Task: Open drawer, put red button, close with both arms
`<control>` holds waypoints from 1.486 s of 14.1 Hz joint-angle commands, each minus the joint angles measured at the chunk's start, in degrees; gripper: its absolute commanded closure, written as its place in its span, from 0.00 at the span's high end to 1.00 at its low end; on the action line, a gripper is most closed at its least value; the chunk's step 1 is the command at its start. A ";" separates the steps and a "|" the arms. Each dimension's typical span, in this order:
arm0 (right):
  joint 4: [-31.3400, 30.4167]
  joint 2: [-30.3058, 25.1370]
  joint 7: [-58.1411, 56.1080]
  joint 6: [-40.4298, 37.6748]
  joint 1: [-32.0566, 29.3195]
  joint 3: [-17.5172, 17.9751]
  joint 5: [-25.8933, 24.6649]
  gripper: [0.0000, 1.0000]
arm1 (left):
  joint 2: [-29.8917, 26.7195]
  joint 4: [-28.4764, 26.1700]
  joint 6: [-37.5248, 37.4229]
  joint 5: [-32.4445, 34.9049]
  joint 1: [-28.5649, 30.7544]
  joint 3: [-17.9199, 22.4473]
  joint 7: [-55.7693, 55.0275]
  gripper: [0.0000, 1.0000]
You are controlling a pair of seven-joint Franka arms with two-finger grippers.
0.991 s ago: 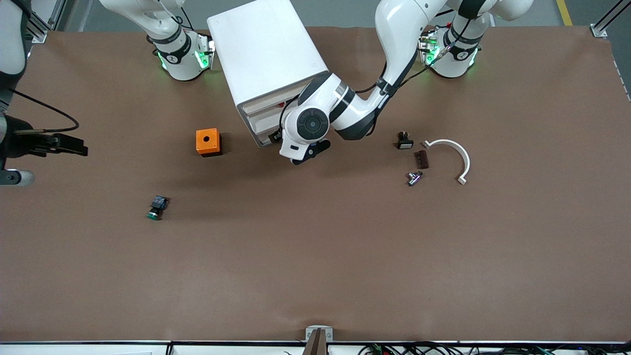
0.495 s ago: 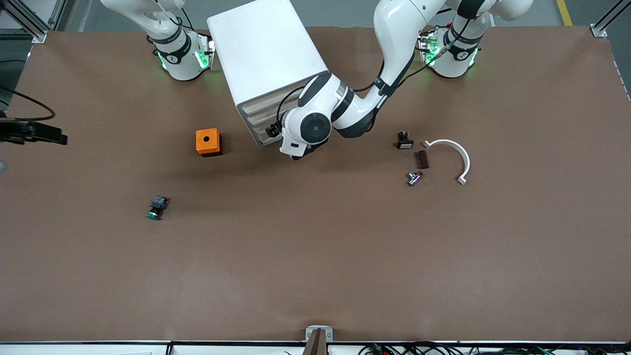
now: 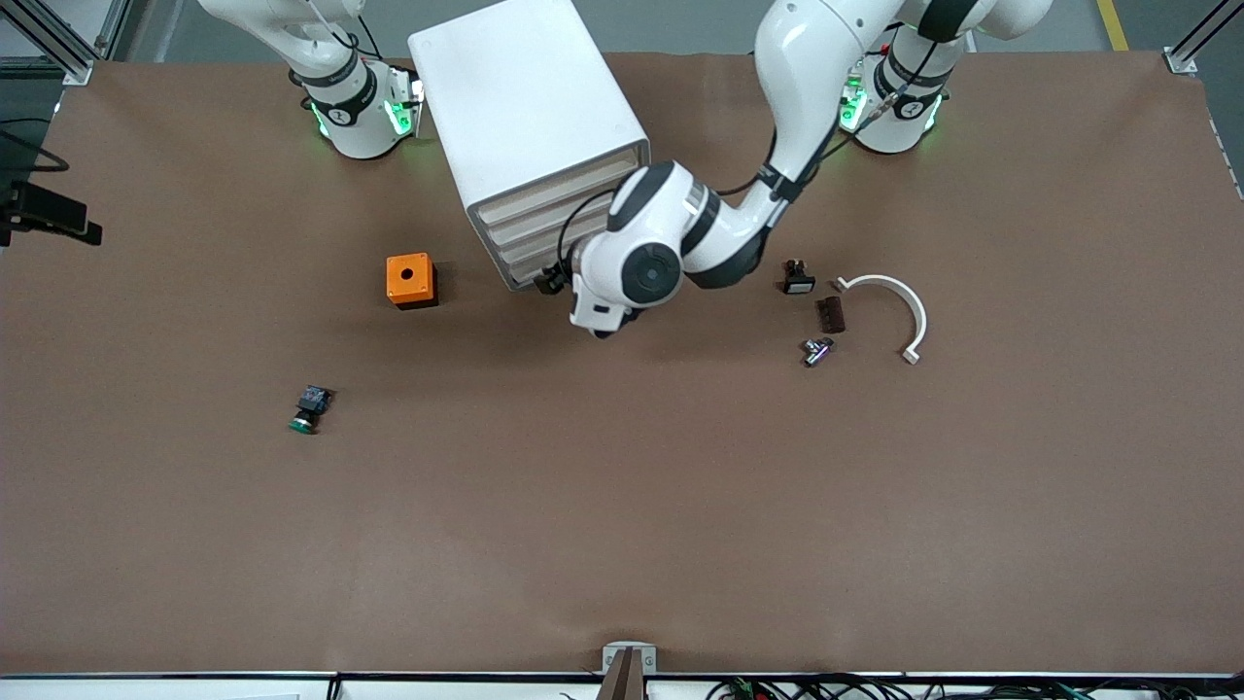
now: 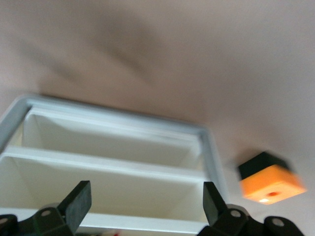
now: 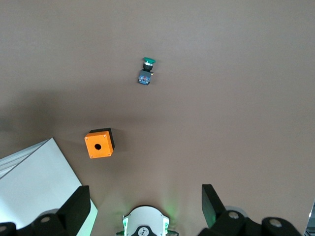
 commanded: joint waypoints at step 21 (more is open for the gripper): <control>-25.44 -18.60 0.06 13.64 -0.04 0.08 0.54 1.00 | -37.00 -4.46 -36.93 33.49 34.39 6.22 53.12 1.00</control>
